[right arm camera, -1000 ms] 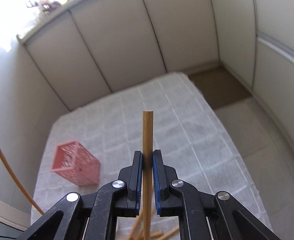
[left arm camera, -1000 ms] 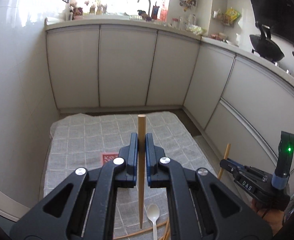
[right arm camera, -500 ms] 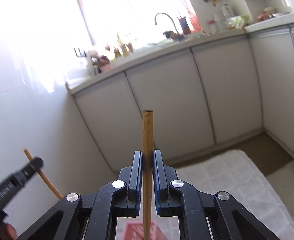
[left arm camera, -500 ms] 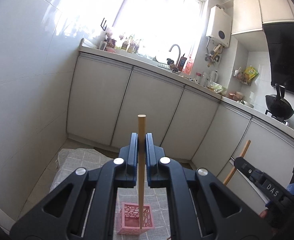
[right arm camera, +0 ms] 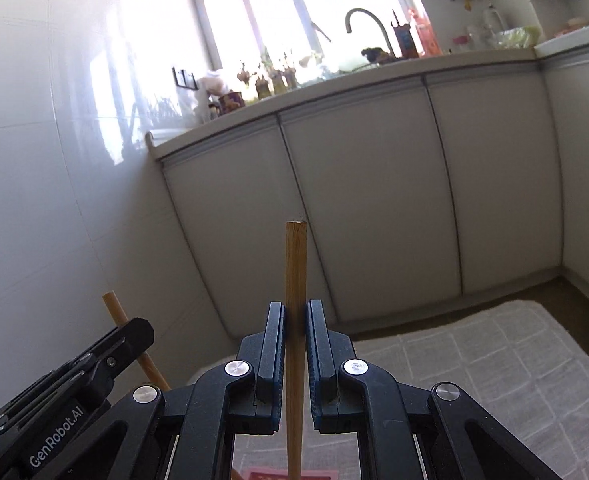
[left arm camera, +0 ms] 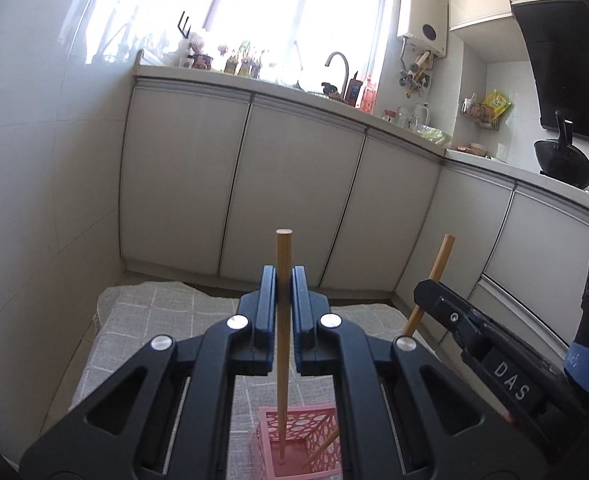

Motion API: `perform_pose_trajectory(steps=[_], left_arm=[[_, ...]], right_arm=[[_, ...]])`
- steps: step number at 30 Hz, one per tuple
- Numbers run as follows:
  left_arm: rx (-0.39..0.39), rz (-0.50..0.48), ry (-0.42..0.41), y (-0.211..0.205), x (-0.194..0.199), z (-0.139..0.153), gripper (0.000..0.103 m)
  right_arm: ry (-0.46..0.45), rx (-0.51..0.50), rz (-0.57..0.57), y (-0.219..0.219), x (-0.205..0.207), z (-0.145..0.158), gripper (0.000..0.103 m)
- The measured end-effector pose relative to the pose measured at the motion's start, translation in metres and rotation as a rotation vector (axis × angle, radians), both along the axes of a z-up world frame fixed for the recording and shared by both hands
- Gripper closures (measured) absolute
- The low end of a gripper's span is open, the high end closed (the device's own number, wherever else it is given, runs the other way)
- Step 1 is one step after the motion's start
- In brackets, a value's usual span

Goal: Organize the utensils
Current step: 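Lift both chopsticks into the pink basket and open both tools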

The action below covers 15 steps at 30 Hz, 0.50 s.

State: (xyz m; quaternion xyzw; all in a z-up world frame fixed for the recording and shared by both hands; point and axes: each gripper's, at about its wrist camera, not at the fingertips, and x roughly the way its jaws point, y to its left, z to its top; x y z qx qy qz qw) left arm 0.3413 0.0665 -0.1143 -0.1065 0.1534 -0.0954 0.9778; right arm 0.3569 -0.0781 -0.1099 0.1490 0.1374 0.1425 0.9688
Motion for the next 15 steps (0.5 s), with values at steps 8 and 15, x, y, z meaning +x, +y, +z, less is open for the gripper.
perform_pose_trajectory(steps=[8,15], left_arm=[[-0.029,-0.046,0.079,-0.006,0.008,-0.008,0.087],[-0.064,-0.022,0.155,-0.001,-0.005,0.011,0.048]], right_arm=[[0.085,0.029,0.033,-0.011,0.012,-0.020,0.091],[0.106,0.056,0.008,-0.031,-0.009,0.002,0.063]])
